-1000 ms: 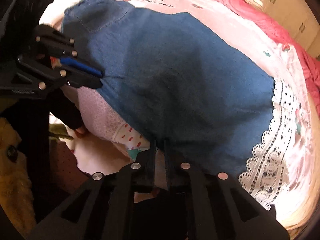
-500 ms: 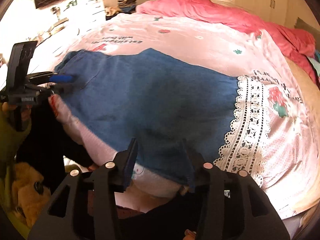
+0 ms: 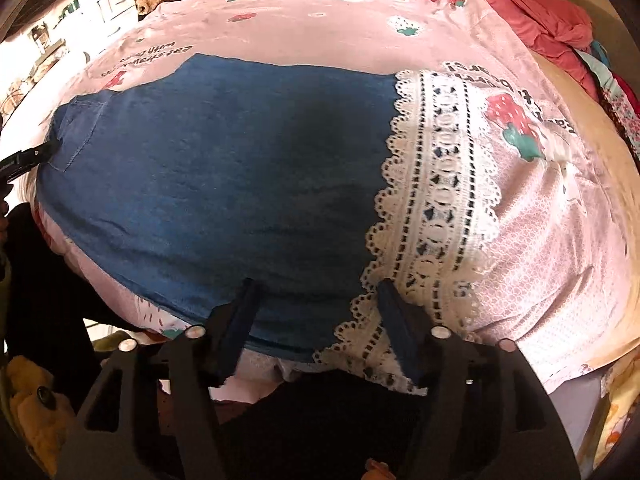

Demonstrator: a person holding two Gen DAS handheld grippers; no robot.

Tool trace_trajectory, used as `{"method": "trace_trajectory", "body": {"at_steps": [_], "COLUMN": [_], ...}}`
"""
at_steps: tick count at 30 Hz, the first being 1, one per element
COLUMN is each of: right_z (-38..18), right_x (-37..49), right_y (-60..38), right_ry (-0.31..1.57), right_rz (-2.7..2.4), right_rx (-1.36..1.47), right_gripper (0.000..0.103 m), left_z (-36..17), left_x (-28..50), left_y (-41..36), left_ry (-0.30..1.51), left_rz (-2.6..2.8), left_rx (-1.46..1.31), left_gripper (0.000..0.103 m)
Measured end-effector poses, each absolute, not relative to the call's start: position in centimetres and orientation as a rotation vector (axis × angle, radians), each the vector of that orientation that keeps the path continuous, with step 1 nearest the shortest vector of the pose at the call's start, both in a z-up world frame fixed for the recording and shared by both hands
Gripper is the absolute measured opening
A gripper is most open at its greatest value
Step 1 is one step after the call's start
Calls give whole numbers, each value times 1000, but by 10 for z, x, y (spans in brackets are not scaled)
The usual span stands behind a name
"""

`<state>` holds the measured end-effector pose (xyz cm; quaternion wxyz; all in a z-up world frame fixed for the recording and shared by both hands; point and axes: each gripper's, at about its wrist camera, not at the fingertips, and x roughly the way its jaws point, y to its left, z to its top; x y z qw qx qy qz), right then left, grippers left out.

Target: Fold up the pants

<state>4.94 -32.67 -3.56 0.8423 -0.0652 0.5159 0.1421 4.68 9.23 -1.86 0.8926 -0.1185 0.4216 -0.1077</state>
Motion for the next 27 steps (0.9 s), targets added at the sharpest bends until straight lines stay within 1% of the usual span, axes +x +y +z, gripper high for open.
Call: {"method": "trace_trajectory", "body": {"at_steps": [2, 8, 13, 16, 18, 19, 21, 22, 23, 26, 27], "right_z": [-29, 11, 21, 11, 3, -3, -10, -14, -18, -27, -30], "right_x": [41, 37, 83, 121, 145, 157, 174, 180, 186, 190, 192], "right_y": [-325, -363, -421, -442, -448, -449, -444, -442, -439, -428, -425], "right_ry": [1048, 872, 827, 866, 891, 906, 931, 942, 962, 994, 999], "right_rz": [325, 323, 215, 201, 211, 209, 228, 232, 251, 279, 289], "right_rx": [-108, 83, 261, 344, 350, 349, 344, 339, 331, 297, 286], "right_gripper": [69, 69, 69, 68, 59, 58, 55, 54, 51, 42, 41], "left_z": [-11, 28, 39, 30, 21, 15, 3, -3, -7, -24, -32], "left_x": [45, 53, 100, 143, 171, 183, 205, 212, 217, 228, 229], "left_y": [83, 41, 0, -21, -31, -36, -46, -47, -48, -48, -47], "left_ry": [880, 812, 805, 849, 884, 902, 949, 967, 984, 1027, 1037], "left_rz": [-233, -333, -435, -474, -486, -488, -498, -500, -515, -550, -552], "left_rx": [-219, -142, -127, -143, -154, -150, -136, -139, -152, -185, -191], "left_gripper": [60, 69, 72, 72, 72, 72, 66, 57, 56, 54, 54]}}
